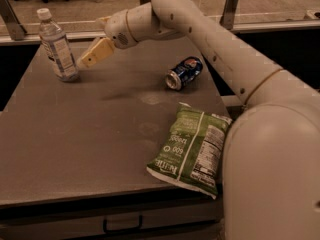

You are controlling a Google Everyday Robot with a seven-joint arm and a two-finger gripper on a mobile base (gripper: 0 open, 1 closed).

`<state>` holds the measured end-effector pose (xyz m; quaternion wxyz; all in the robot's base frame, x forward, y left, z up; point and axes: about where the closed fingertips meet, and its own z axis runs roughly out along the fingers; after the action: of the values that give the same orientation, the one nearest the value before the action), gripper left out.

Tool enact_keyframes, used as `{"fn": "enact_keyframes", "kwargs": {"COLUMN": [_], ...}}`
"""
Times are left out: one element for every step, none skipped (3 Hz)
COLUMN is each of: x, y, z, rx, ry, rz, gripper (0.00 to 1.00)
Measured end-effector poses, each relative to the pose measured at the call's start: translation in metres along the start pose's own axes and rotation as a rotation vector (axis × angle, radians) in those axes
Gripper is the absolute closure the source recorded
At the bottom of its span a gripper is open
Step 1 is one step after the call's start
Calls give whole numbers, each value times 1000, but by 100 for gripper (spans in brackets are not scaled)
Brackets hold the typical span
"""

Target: Move blue plastic bottle near green jalapeno chip bag

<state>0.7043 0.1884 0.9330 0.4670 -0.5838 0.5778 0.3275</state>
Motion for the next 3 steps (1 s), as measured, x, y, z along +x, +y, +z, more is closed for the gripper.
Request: {"fn": "enact_keyframes", "kwargs": {"x": [-3,-21,-13], "y": [-13,-13,16], "z": [36,49,72], "rx": [-25,-2,-2], "ry": [-24,-73,-80], "rz": [21,90,170], "gripper": [0,0,0]}}
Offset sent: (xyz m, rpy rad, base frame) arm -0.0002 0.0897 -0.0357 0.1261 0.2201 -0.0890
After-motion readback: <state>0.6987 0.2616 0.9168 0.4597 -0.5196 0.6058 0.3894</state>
